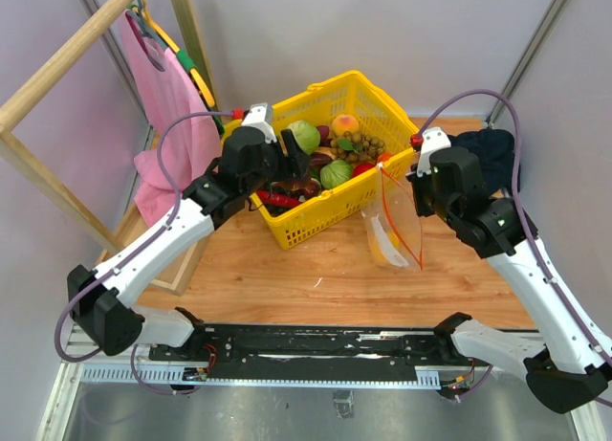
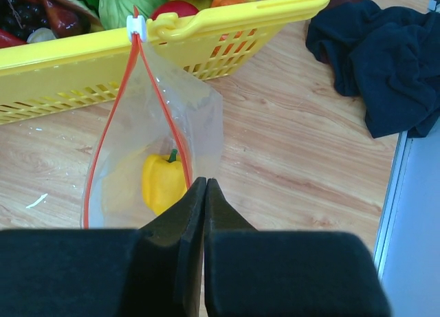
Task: Place the food in the zip-top bag and seal the zipper
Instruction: Pick up the fake vegetable from the bin, then place the fake vegetable in the zipper food storage bag.
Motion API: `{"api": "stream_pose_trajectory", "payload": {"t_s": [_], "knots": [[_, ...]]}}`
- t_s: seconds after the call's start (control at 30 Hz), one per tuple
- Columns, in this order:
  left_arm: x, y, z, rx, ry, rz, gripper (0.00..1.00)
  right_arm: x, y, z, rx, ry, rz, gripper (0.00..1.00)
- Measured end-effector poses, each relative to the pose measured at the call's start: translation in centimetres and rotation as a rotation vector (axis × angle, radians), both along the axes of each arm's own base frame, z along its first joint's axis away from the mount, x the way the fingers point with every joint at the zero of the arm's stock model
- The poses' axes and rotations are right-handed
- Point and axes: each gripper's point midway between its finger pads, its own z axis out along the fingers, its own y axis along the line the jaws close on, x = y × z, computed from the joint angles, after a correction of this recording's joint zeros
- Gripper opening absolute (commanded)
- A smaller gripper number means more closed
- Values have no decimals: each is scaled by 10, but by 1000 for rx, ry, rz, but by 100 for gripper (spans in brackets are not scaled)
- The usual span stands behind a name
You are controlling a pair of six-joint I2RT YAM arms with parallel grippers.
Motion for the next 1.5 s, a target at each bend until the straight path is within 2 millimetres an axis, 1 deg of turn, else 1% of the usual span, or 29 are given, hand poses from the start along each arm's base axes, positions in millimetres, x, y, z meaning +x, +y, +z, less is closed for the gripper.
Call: {"api": "stream_pose_trajectory", "payload": {"t_s": [0.03,0.07,0.1,0.17,0.27,0.37,0.5,0.6,0.67,0.73,0.77,0.8,1.0,1.13,1.27,1.33,1.4,1.5], "knots": [[-2,-2,8,-27,-29,-15,2,0,0,0,-1,1,0,2],[-4,-4,17,-55,-59,-29,2,1,1,0,-3,5,1,7],[-5,-5,21,-68,-73,-37,2,1,1,-1,-4,9,2,12],[-7,-7,30,-95,-102,-54,2,2,2,-3,-8,18,2,18],[-8,-12,34,-118,-119,-78,2,0,1,-8,-24,42,2,27],[-10,-15,32,-127,-122,-95,2,-2,-1,-10,-30,54,-2,31],[-16,-20,34,-152,-132,-126,2,-6,-3,-17,-36,73,-5,30],[-23,-28,42,-172,-151,-157,2,-10,-4,-31,-46,107,-7,27],[-27,-34,46,-184,-163,-178,2,-12,-4,-40,-55,132,-8,20],[-32,-42,50,-195,-172,-199,2,-14,-6,-48,-66,152,-10,6],[-35,-46,52,-202,-177,-211,2,-15,-6,-50,-70,159,-11,2],[-38,-49,54,-208,-183,-222,2,-16,-7,-51,-73,164,-15,1],[-53,-70,67,-262,-224,-282,1,-17,-12,-46,-71,145,-32,1],[-64,-82,73,-292,-243,-320,1,-17,-10,-33,-60,110,-30,1],[-70,-89,82,-323,-265,-342,1,-20,-6,-21,-61,70,-15,0],[-73,-92,87,-343,-273,-351,1,-20,-5,-19,-65,57,-13,0],[-77,-96,88,-367,-280,-363,1,-20,-3,-18,-67,52,-13,0],[-85,-104,83,-396,-285,-385,0,-19,3,-19,-61,51,-10,1]]}}
